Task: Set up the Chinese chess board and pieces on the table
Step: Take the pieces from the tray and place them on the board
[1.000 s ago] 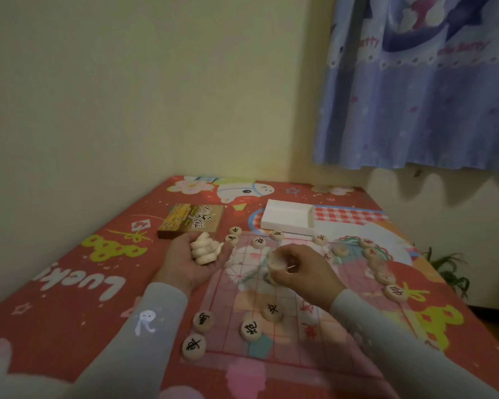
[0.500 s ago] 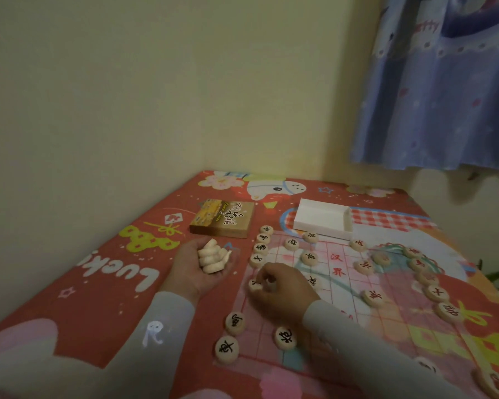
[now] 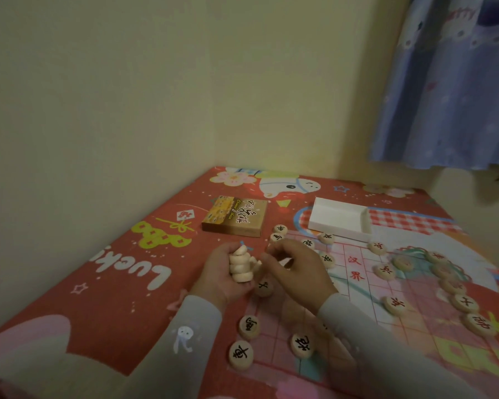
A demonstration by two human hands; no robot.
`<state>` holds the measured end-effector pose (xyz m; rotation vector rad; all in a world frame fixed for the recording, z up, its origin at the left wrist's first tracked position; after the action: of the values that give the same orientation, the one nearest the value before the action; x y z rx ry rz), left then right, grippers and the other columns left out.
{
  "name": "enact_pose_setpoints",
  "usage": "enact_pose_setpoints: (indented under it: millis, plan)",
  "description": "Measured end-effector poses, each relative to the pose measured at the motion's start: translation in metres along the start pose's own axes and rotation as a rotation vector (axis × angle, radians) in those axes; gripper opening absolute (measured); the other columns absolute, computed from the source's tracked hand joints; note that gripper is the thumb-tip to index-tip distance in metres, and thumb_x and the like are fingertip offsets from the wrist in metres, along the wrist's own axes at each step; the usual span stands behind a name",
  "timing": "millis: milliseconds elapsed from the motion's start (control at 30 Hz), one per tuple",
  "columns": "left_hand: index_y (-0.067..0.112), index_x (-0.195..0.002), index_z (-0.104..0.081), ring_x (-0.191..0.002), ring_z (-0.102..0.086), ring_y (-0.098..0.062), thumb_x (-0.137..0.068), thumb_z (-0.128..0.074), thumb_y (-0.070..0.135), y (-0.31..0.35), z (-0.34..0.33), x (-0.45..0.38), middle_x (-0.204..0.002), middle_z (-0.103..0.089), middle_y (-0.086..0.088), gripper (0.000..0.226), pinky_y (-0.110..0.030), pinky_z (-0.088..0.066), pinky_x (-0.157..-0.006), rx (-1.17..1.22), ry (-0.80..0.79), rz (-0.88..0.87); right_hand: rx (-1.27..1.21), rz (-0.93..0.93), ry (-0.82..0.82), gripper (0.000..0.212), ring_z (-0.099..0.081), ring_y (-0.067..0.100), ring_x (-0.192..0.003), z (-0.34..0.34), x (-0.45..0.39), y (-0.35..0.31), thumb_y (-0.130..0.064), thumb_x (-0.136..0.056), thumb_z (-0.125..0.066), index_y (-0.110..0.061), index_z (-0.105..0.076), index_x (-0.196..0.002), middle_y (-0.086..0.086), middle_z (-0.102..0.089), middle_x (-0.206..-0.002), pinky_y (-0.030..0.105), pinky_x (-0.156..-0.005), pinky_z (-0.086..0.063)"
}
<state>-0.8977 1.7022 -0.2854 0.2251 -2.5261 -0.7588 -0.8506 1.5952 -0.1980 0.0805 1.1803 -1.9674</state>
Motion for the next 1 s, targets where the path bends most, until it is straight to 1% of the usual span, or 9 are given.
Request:
enact_pose_setpoints:
  millis: [67, 233, 400, 533, 600, 700, 833, 933, 1000]
  plan:
    - [0.015, -0.058, -0.039, -0.032, -0.040, -0.013, -0.093, -0.042, 0.023, -0.008, 0.002, -0.005, -0.039, -0.034, 0.002, 0.036, -0.018, -0.046, -0.043, -0.073, 0.078, 0.004, 0.010, 0.011, -0.013, 0.013, -0.058, 0.002, -0.083, 0.001, -0.002, -0.012, -0.040, -0.083, -0.066, -0.027, -0.066, -0.083, -0.010, -0.065, -0.084, 0.022, -0.071, -0.047]
    - [0.010, -0.058, -0.064, -0.066, -0.057, -0.023, -0.087, -0.049, 0.031, -0.021, -0.004, -0.006, -0.064, -0.061, -0.008, 0.038, -0.032, -0.043, -0.068, -0.187, 0.125, 0.017, 0.095, -0.075, -0.115, 0.025, -0.061, 0.007, -0.081, -0.013, -0.002, -0.009, -0.047, -0.076, -0.070, -0.025, -0.065, -0.087, -0.007, -0.067, -0.085, 0.031, -0.074, -0.052]
    - [0.008, -0.073, -0.062, -0.048, -0.061, -0.022, -0.089, -0.048, 0.029, -0.025, -0.011, 0.000, -0.059, -0.061, -0.009, 0.029, -0.029, -0.052, -0.050, -0.150, 0.076, 0.047, -0.083, -0.101, -0.029, 0.019, -0.060, -0.002, -0.084, -0.001, 0.002, -0.004, -0.034, -0.074, -0.077, -0.031, -0.067, -0.090, -0.013, -0.067, -0.089, 0.012, -0.069, -0.046]
    - [0.006, -0.085, -0.060, -0.057, -0.058, -0.023, -0.090, -0.047, 0.027, -0.018, -0.007, 0.002, -0.069, -0.060, -0.010, 0.025, -0.032, -0.051, -0.058, -0.068, 0.053, 0.046, -0.116, -0.051, 0.027, 0.024, -0.057, -0.004, -0.092, 0.011, 0.003, -0.004, -0.024, -0.076, -0.076, -0.031, -0.064, -0.096, -0.015, -0.066, -0.097, 0.004, -0.072, -0.039]
    - [0.007, -0.072, -0.054, -0.050, -0.049, -0.017, -0.088, -0.049, 0.023, -0.012, -0.003, -0.001, -0.061, -0.047, -0.005, 0.023, -0.031, -0.054, -0.058, 0.014, 0.034, 0.043, -0.112, -0.031, 0.041, 0.026, -0.057, -0.004, -0.093, 0.016, 0.006, -0.001, -0.023, -0.077, -0.076, -0.033, -0.063, -0.097, -0.016, -0.065, -0.098, 0.004, -0.074, -0.040]
    - [0.008, -0.049, -0.043, -0.027, -0.036, -0.012, -0.093, -0.042, 0.021, -0.001, 0.003, 0.001, -0.041, -0.030, -0.001, 0.046, -0.037, -0.057, -0.065, 0.081, 0.015, 0.024, -0.085, -0.033, 0.061, 0.025, -0.056, -0.005, -0.093, 0.024, 0.009, 0.008, -0.028, -0.077, -0.077, -0.035, -0.061, -0.096, -0.020, -0.063, -0.100, 0.007, -0.074, -0.041]
    - [0.015, -0.058, -0.028, -0.024, -0.029, -0.011, -0.096, -0.036, 0.021, 0.013, 0.006, 0.008, -0.036, -0.025, 0.000, 0.039, -0.038, -0.052, -0.083, 0.123, -0.014, -0.014, -0.073, -0.069, 0.090, 0.017, -0.057, -0.003, -0.093, 0.034, 0.010, 0.025, -0.029, -0.080, -0.074, -0.032, -0.062, -0.093, -0.019, -0.063, -0.098, 0.013, -0.074, -0.042]
    - [0.018, -0.054, -0.027, -0.026, -0.023, -0.010, -0.095, -0.034, 0.019, 0.015, 0.007, 0.004, -0.036, -0.021, 0.002, 0.042, -0.036, -0.050, -0.082, 0.122, -0.033, -0.017, -0.039, -0.070, 0.097, 0.013, -0.057, -0.003, -0.091, 0.040, 0.012, 0.032, -0.031, -0.082, -0.072, -0.030, -0.064, -0.091, -0.019, -0.064, -0.095, 0.015, -0.073, -0.043]
    - [0.015, -0.052, -0.031, -0.031, -0.036, -0.012, -0.093, -0.038, 0.017, 0.014, 0.006, -0.002, -0.039, -0.028, 0.000, 0.042, -0.038, -0.053, -0.076, 0.118, -0.027, -0.020, -0.018, -0.090, 0.100, 0.011, -0.056, -0.003, -0.089, 0.048, 0.014, 0.039, -0.032, -0.083, -0.072, -0.030, -0.064, -0.090, -0.019, -0.063, -0.094, 0.020, -0.073, -0.047]
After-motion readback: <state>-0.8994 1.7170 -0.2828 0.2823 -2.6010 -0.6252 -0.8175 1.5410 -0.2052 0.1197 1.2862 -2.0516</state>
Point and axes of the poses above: each hand's wrist, its own x-axis away from the middle knuckle, its own z-axis out of the back of the hand, y = z × x, the point moved 10 cm from there along -x, towards the middle knuckle
